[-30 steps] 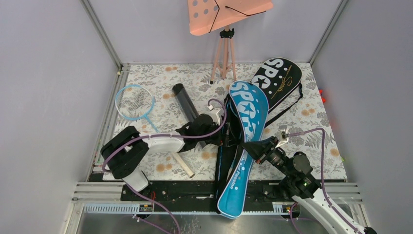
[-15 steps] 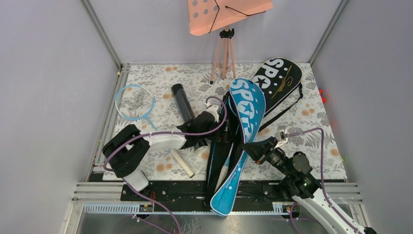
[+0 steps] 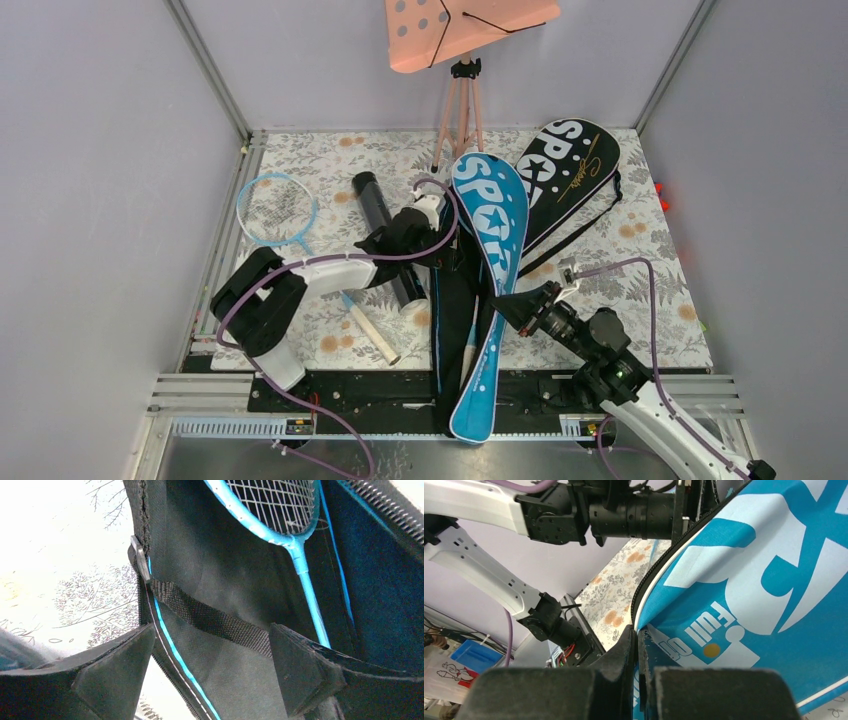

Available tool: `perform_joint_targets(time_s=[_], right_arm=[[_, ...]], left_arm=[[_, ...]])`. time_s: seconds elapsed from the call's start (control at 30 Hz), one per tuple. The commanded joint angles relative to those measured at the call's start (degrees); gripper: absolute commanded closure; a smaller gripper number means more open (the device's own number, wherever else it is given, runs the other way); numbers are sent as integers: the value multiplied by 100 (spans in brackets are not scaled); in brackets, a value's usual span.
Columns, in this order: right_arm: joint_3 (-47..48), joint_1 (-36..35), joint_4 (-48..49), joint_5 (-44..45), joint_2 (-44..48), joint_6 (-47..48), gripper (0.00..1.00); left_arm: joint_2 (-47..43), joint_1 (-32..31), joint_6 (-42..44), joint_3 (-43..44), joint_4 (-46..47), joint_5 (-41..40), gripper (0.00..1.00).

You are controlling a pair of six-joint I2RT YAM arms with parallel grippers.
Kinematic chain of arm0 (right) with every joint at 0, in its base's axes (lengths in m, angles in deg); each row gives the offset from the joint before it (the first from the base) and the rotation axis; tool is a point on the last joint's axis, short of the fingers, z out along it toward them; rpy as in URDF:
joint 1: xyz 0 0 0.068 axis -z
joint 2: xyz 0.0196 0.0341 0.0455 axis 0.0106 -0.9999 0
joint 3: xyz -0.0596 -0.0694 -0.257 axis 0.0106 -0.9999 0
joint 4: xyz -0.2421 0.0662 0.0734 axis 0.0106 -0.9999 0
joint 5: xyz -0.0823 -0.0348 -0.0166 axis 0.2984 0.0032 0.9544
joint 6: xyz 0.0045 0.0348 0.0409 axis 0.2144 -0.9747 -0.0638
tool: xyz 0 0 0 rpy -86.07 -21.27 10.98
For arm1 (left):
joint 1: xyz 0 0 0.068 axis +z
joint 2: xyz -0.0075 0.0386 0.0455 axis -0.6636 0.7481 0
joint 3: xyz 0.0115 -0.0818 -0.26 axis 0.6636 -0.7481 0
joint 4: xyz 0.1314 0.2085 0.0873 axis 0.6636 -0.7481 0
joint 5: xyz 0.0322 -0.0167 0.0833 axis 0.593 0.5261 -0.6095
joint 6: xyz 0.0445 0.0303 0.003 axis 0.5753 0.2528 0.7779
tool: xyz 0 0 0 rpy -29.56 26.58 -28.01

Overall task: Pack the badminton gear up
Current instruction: Place the racket bag at the center of the board.

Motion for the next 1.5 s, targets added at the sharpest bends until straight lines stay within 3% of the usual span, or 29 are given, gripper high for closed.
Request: perform_joint_targets(time_s=[0.0, 0.2, 0.43, 0.63, 0.87, 1.03, 1.1, 1.17, 1.2, 1.3, 1.47], right_arm=[[51, -24, 881, 156, -227, 126, 100], [41, -29, 964, 307, -542, 220, 100], [71, -24, 1005, 267, -628, 259, 100], [0, -24, 1154, 237, -648, 192, 100], [-62, -23, 1242, 264, -740, 90, 100], [-54, -26, 1247, 279, -725, 73, 100], [-61, -22, 1236, 303, -672, 72, 100], [-50, -20, 1100, 427, -608, 98, 100], [-46, -26, 1015, 512, -563, 133, 100], [45, -21, 453, 1017, -407, 204, 100], [414, -28, -1611, 2908, -75, 126, 97]], left_arm=[[-114, 147, 348, 218, -252, -94, 6], [-838, 164, 471, -477, 21, 363, 6], [-791, 304, 756, -257, -197, -397, 5], [79, 627, 660, 276, 10, 402, 6], [798, 989, 191, 589, 718, 2272, 15], [1079, 990, 34, 777, 927, 2706, 30], [1183, 989, -4, 855, 945, 2873, 53], [1174, 990, -57, 859, 950, 3026, 89], [1078, 993, -78, 806, 930, 3011, 100], [300, 991, 11, 426, 783, 2747, 100], [-1410, 891, 121, -226, -10, 1971, 100]])
